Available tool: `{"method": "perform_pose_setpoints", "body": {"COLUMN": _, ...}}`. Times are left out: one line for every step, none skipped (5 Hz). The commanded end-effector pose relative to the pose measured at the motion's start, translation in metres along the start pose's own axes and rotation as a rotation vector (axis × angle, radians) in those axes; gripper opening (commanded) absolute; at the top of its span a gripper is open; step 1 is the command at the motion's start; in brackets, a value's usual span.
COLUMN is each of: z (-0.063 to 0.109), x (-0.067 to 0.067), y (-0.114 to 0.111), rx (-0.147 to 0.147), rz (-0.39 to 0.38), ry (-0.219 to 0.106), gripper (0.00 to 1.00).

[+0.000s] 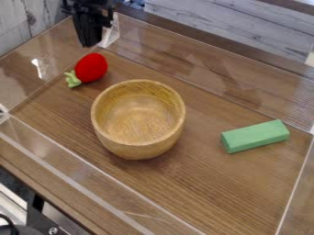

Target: Move the red object to the right side of the table

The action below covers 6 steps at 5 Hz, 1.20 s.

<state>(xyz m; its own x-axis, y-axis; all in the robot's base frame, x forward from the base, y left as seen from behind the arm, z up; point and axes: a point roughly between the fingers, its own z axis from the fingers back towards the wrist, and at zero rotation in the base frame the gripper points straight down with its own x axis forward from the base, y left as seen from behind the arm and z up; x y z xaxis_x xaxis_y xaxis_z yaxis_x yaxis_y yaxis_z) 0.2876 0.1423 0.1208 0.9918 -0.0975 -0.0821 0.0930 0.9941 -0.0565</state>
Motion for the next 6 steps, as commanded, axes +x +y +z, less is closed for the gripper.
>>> {"method": "perform_pose_setpoints", "body": {"z": 0.01, "x": -0.003, "y": 0.003, "rx": 0.033, "rz": -0.031, "ry": -0.037, "gripper": 1.0}}
{"method": "perform_pose_setpoints", "body": {"z": -0.009, "x": -0.011, "y": 0.027, "rx": 0.036, "rz": -0.059, "ry": -0.022, "gripper": 1.0}}
{"method": "perform_pose_setpoints", "body": {"z": -0.026, "x": -0.015, "y": 0.049, "rx": 0.038, "rz": -0.081, "ry": -0.011, "gripper": 1.0}}
{"method": "perform_pose_setpoints", "body": {"z": -0.028, "x": -0.012, "y": 0.061, "rx": 0.037, "rz": -0.047, "ry": -0.01, "gripper": 1.0}}
{"method": "perform_pose_setpoints", "body": {"z": -0.029, "x": -0.008, "y": 0.066, "rx": 0.034, "rz": -0.017, "ry": -0.003, "gripper": 1.0}}
{"method": "perform_pose_setpoints", "body": {"z": -0.03, "x": -0.003, "y": 0.07, "rx": 0.029, "rz": 0.014, "ry": 0.006, "gripper": 1.0}}
